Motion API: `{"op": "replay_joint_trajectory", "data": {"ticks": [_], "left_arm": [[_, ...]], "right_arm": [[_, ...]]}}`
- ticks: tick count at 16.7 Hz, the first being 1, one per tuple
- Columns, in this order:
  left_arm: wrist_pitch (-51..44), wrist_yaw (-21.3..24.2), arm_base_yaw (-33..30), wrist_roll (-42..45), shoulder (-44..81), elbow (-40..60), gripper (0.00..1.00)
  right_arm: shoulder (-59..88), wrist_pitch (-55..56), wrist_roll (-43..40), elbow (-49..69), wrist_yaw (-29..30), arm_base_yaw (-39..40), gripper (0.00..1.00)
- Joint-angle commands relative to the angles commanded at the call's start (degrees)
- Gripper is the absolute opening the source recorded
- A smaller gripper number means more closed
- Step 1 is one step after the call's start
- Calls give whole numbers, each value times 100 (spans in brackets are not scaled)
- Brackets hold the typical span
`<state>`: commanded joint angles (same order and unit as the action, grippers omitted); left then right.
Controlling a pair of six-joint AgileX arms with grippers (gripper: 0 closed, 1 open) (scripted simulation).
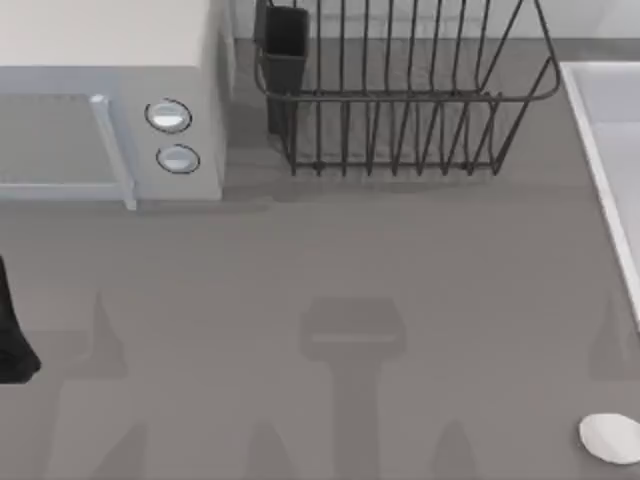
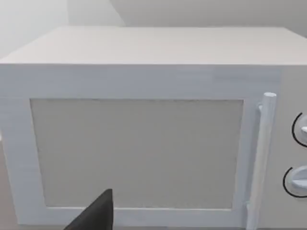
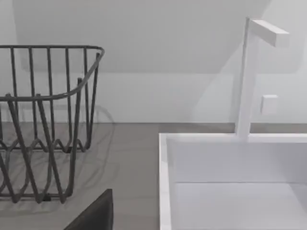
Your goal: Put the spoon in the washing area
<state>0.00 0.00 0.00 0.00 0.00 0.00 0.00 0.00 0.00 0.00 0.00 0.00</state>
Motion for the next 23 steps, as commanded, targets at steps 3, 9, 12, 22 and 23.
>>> {"op": "replay_joint_trajectory", "data": {"ticks": [3,9,12,22,23], "left_arm": [[0,0,0,0,0,0,100],[0,0,0,0,0,0,100],[0,0,0,0,0,0,100],[0,0,0,0,0,0,100],[0,0,0,0,0,0,100]], "right_arm": [[65,-61,-67,53,1,-5,100],[1556,-1352,-1678,1094,-5,-68,100],[2877,-2422,-3262,1837,-10,-124,100],[6781,-5663,-8054,4125,14,-343,100],[7007,-5843,-8331,4289,19,-358,100]]}}
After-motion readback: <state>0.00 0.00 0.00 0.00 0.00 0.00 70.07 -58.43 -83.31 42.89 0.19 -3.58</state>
